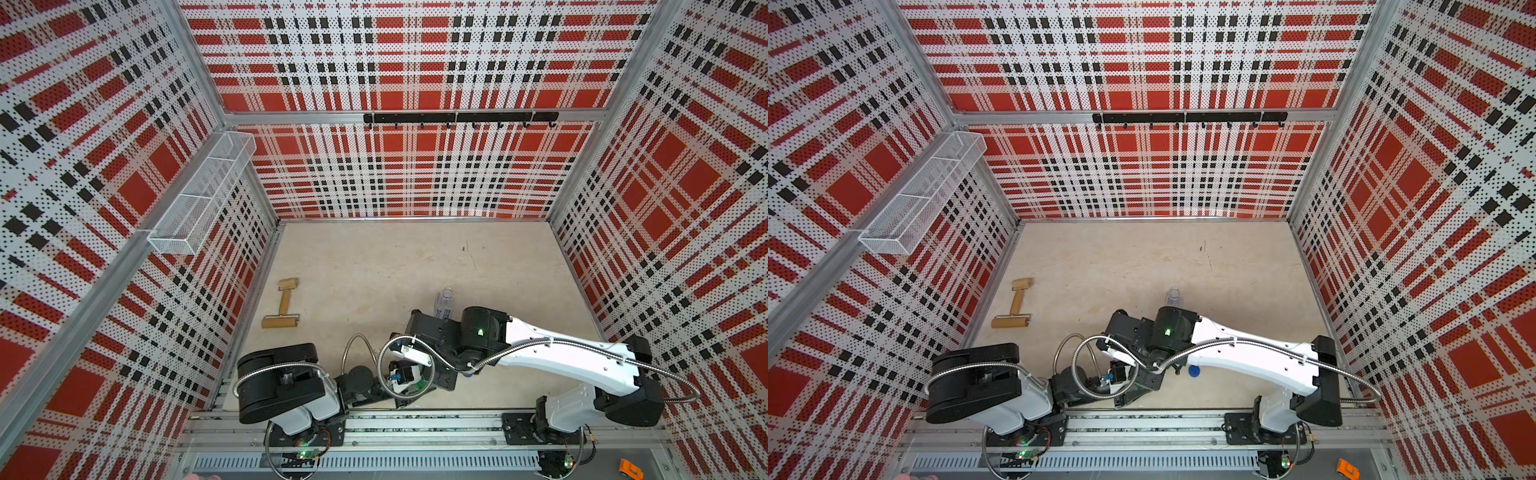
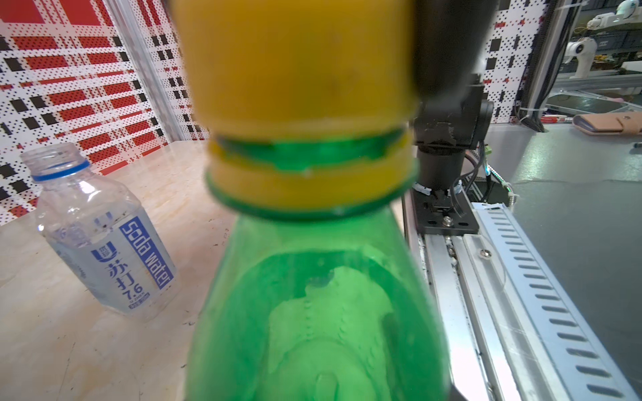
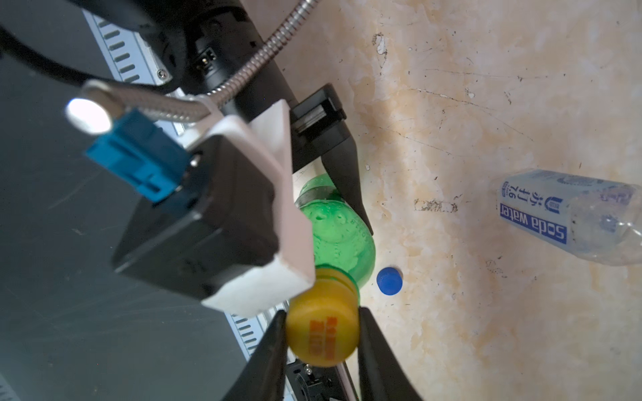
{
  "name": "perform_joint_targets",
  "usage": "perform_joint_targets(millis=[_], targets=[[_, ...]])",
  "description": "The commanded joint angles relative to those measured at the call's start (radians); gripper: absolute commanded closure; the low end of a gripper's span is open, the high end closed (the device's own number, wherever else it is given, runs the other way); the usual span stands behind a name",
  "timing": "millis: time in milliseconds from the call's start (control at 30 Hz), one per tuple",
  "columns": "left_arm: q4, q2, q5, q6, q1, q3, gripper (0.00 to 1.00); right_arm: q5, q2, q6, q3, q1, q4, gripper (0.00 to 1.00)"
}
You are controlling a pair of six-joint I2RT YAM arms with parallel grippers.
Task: Screw on the bottle caps
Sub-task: Screw the bottle cap onto the plastic bottle.
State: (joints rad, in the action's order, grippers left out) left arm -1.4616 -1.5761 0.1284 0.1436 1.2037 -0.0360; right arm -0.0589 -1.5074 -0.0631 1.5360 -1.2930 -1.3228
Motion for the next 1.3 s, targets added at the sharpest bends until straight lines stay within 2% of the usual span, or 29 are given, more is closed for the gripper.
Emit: perform_joint_targets(millis=[0,133,267,367,600,700,800,933,967,1067,1200,1267], targets=[[-0.069,0.02,-0.041,0.034,0.012,-0.002,0.46,0.029,0.007,-0.18,-0.02,0.044,0.136,0.91],[-0.069,0.029,-0.069,0.04,0.017,-0.001,0.46,0.04,-0.008,-0.361,0.001,0.058,0.185,0.97],[-0.071,0.028,-0.085,0.048,0.023,-0.001,0.47,0.042,-0.09,-0.532,0.079,0.058,0.129,0.99],[-0.071,0.028,-0.097,0.055,0.026,-0.003,0.47,0.058,-0.14,-0.622,0.122,0.055,0.116,1.0],[-0.069,0.031,-0.122,0.067,0.033,0.0,0.47,0.04,-0.184,-0.731,0.199,0.066,0.111,1.0],[-0.068,0.033,-0.127,0.069,0.034,0.0,0.47,0.067,-0.142,-0.758,0.167,0.094,0.169,0.86],[-0.068,0.03,-0.128,0.07,0.035,0.001,0.47,0.066,-0.095,-0.728,0.163,0.113,0.192,0.74],[-0.068,0.021,-0.119,0.07,0.036,-0.004,0.47,0.039,-0.042,-0.652,0.218,0.139,0.12,0.46],[-0.068,0.016,-0.115,0.07,0.036,-0.008,0.47,0.036,-0.031,-0.626,0.231,0.141,0.101,0.42],[-0.068,0.005,-0.099,0.068,0.035,-0.014,0.47,-0.001,-0.005,-0.525,0.265,0.149,0.021,0.36],[-0.068,0.009,-0.078,0.064,0.035,-0.01,0.47,-0.044,0.035,-0.306,0.292,0.155,-0.048,0.35],[-0.069,0.012,-0.053,0.056,0.033,-0.009,0.47,0.024,0.092,-0.169,0.222,0.155,-0.011,0.35]])
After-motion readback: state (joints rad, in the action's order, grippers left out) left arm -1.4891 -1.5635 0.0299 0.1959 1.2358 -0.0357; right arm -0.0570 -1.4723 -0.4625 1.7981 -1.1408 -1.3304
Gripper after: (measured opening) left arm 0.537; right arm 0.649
